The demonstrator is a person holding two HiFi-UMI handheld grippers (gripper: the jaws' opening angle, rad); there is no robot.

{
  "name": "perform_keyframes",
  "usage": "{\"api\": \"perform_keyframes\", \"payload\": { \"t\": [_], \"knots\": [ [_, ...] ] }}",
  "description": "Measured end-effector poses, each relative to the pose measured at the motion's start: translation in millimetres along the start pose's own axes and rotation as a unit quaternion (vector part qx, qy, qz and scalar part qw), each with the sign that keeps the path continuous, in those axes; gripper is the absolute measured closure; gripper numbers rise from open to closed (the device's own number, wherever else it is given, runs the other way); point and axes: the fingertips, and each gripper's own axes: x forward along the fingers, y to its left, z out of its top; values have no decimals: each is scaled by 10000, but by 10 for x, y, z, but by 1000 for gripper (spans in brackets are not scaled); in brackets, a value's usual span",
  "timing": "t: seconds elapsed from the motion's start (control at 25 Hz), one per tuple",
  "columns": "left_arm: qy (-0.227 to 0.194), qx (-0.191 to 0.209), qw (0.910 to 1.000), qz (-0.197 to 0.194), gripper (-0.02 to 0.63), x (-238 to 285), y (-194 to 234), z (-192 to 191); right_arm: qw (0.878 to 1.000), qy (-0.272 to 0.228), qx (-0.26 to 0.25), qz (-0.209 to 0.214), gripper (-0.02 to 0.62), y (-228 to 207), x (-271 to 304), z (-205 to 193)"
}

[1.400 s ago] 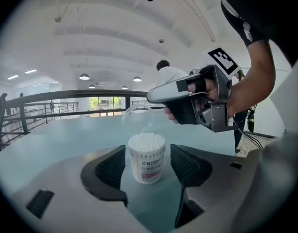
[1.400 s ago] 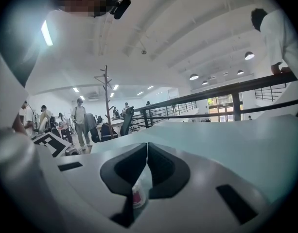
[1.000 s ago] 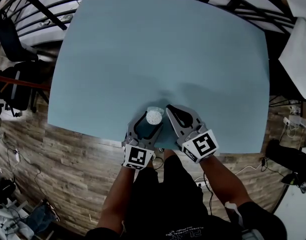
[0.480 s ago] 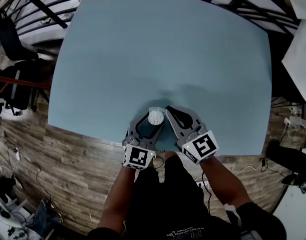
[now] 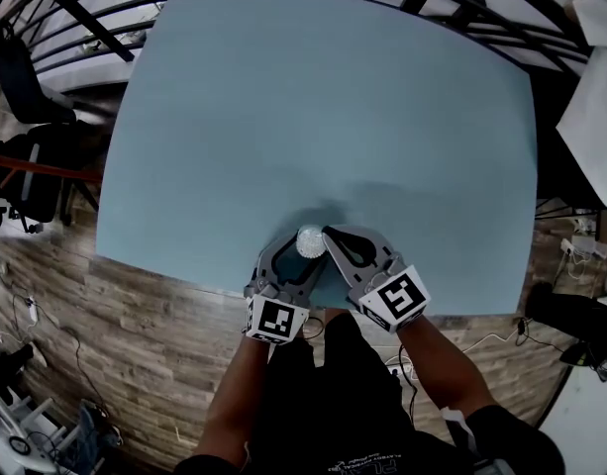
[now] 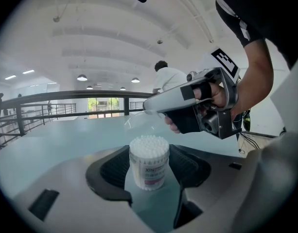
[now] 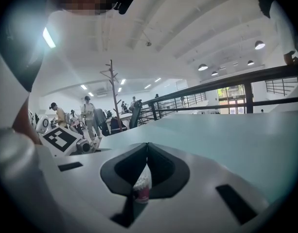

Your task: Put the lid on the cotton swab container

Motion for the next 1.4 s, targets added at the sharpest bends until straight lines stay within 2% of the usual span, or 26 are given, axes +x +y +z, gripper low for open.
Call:
{"api": "perform_keyframes", "payload": {
  "t": [0.32, 0.44, 0.84, 1.04, 1.2, 1.4],
  "knots": [
    [-11, -36, 10000, -60, 342, -26, 36, -21, 9989, 307, -297, 177, 578, 115, 82, -147],
    [-10, -13, 10000, -68, 342, -34, 33, -22, 9984, 257, -457, 215, 578, 171, 102, -120],
    [22, -27, 10000, -91, 342, -24, 7, -20, 9938, 745, -717, 411, 578, 223, 119, -267],
    [132, -173, 9996, -170, 341, -3, -16, -109, 9851, 1136, -1242, 349, 578, 243, 131, -337],
    [115, -241, 9995, -166, 341, -5, -22, -96, 9849, 1234, -1190, 225, 578, 223, 135, -312],
    [111, -210, 9996, -127, 341, -8, -15, -109, 9848, 1246, -1180, 263, 578, 231, 146, -334]
  ]
}}
